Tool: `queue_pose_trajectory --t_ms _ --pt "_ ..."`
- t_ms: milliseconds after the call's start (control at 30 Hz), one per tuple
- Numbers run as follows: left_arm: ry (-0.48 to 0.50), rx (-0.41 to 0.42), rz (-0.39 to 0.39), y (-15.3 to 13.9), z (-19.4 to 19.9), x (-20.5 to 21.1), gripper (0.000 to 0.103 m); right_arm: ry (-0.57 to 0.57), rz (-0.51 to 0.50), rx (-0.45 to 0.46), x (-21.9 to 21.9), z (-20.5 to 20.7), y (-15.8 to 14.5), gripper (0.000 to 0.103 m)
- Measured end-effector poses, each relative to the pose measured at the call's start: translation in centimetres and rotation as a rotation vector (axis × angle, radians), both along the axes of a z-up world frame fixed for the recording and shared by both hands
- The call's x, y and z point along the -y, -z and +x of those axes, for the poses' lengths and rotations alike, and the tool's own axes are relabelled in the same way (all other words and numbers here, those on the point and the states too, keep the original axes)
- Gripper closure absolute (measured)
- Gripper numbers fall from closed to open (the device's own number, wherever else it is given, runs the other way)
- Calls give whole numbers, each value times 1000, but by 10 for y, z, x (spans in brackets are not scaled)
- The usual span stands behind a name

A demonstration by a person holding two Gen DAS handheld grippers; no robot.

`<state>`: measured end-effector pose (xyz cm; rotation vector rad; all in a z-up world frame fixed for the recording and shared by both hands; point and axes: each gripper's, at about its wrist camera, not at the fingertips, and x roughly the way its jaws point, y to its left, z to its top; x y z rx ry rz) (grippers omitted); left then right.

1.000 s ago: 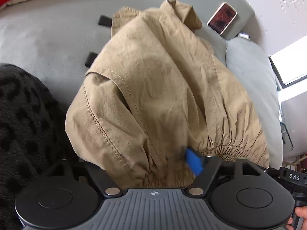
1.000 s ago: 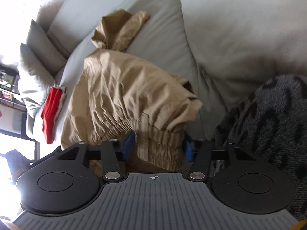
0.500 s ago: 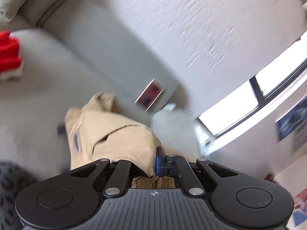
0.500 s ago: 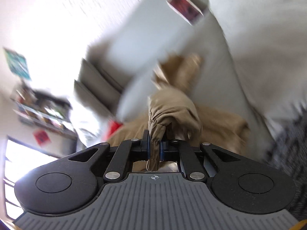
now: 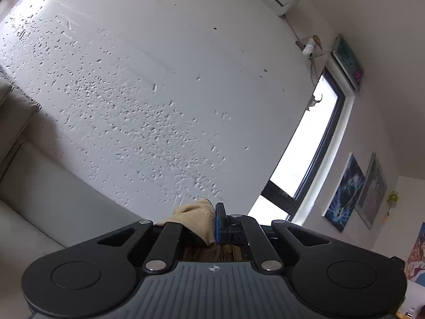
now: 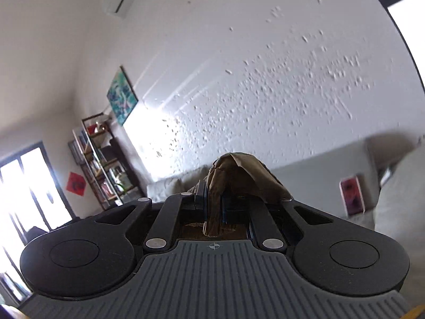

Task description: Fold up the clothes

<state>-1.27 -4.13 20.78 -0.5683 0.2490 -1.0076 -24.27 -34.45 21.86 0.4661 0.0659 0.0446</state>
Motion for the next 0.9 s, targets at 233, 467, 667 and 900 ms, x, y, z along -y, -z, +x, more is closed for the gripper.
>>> queue_pose_trajectory --t_ms 233,467,667,900 --pt "-47 -32 78 -19 88 48 101 82 46 -113 50 110 -6 93" --pt "-108 487 -3 -85 16 14 101 153 -334 251 15 88 -76 93" --pt "33 210 235 22 -2 0 101 61 -359 114 0 33 -11 93" --pt "91 -565 583 251 14 15 101 -21 105 -527 21 36 205 92"
